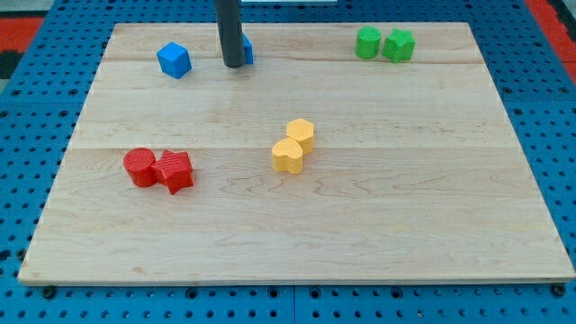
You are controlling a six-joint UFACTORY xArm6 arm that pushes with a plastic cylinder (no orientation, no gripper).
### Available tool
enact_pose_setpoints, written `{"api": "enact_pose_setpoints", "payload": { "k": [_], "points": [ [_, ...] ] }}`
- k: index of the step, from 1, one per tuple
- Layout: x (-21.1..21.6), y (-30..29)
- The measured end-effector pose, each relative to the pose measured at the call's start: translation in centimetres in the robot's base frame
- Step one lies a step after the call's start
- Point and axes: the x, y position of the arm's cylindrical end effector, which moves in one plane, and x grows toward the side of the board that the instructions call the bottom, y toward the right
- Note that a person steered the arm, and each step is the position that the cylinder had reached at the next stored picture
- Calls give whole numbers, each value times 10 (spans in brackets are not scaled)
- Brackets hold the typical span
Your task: Push the blue triangle to the left of the green circle
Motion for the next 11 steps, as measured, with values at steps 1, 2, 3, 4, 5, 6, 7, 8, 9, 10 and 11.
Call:
{"api": "enact_pose_setpoints", "payload": {
  "k": [1,2,3,4,5,6,7,8,9,10,11],
  "points": [
    [-31,-41],
    [-40,-37],
    [7,35],
    [11,76],
    [-2,27],
    [-23,10],
    [13,76],
    [21,114],
    [30,62],
    [12,60],
    [5,134]
  ]
}}
